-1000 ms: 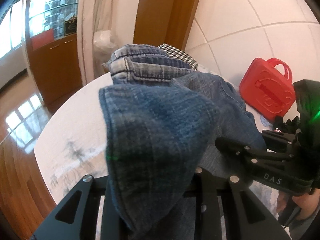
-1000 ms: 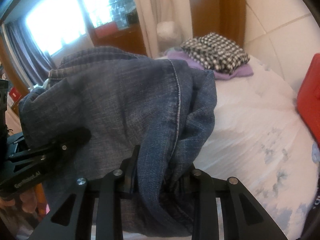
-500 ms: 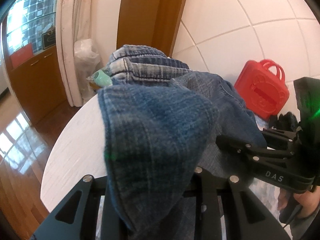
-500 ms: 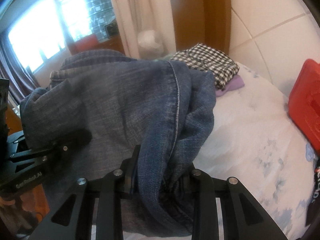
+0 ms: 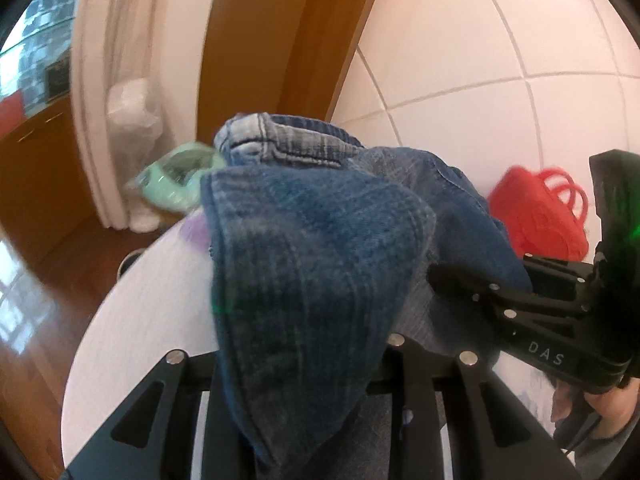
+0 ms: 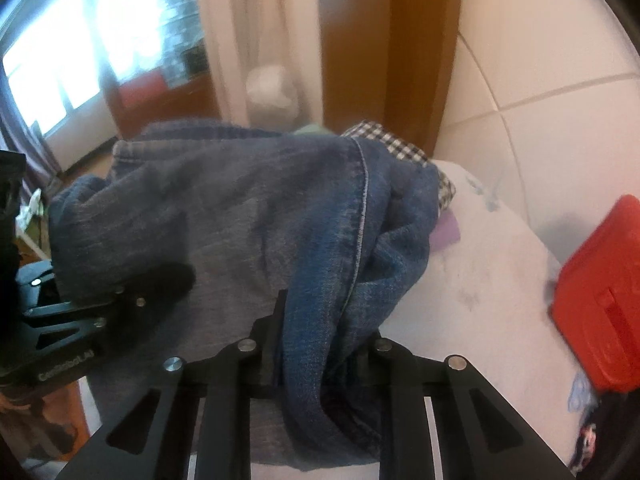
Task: Fold clothes
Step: 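Lift the folded jeans with both grippers and carry them toward the checkered shirt pile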
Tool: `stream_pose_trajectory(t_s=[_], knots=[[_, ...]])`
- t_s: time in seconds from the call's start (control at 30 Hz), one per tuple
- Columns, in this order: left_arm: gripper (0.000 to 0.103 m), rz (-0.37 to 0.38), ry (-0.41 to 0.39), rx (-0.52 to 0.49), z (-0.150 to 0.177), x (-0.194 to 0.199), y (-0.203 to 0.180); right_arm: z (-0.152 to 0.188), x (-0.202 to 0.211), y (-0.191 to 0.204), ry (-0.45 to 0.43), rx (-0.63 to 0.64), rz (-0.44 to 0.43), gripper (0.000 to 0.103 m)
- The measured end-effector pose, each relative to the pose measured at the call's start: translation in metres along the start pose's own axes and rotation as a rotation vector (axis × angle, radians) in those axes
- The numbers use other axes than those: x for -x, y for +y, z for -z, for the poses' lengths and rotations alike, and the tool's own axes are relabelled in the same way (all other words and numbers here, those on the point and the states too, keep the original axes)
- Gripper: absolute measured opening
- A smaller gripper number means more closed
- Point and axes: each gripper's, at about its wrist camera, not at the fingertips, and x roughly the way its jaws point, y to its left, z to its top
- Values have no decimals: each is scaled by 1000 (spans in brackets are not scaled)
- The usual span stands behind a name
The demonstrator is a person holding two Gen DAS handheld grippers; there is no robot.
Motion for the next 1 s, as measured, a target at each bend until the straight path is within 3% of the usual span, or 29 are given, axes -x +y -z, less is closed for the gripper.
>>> stream_pose_trajectory(t_s=[0.17, 0.27, 0.33, 0.4, 0.5, 0.57, 0.63, 0.73, 0.9, 0.97, 1.0], knots=[[25, 48, -39, 25, -72, -58, 7, -77, -40, -46, -23, -16, 58, 21], [25, 55, -28, 57, -95, -94, 16, -119, -68, -67, 4, 28, 95, 21], [27, 34, -3, 74, -106, -122, 25, -142, -93, -79, 36, 61, 107, 21], [34, -35, 47, 57, -112, -155, 34, -161, -125, -88, 66, 86, 110, 21], [67, -114, 79, 55, -108, -181, 53, -174, -175, -99, 109, 82, 103, 22], [95, -158, 72, 51, -104, -189, 66, -173, -215, -103, 156, 67, 93, 24], [101, -170, 71, 20, -99, -190, 68, -167, -248, -106, 202, 57, 104, 43], [101, -198, 56, -45, -97, -188, 62, -161, -266, -114, 202, 28, 141, 55], [101, -230, -16, -175, -94, -159, 42, -168, -225, -132, 99, -95, 146, 64], [101, -221, -26, -205, -89, -143, 36, -169, -198, -132, 44, -126, 156, 75], [101, -221, -24, -216, -86, -138, 35, -168, -184, -132, 17, -142, 157, 88]])
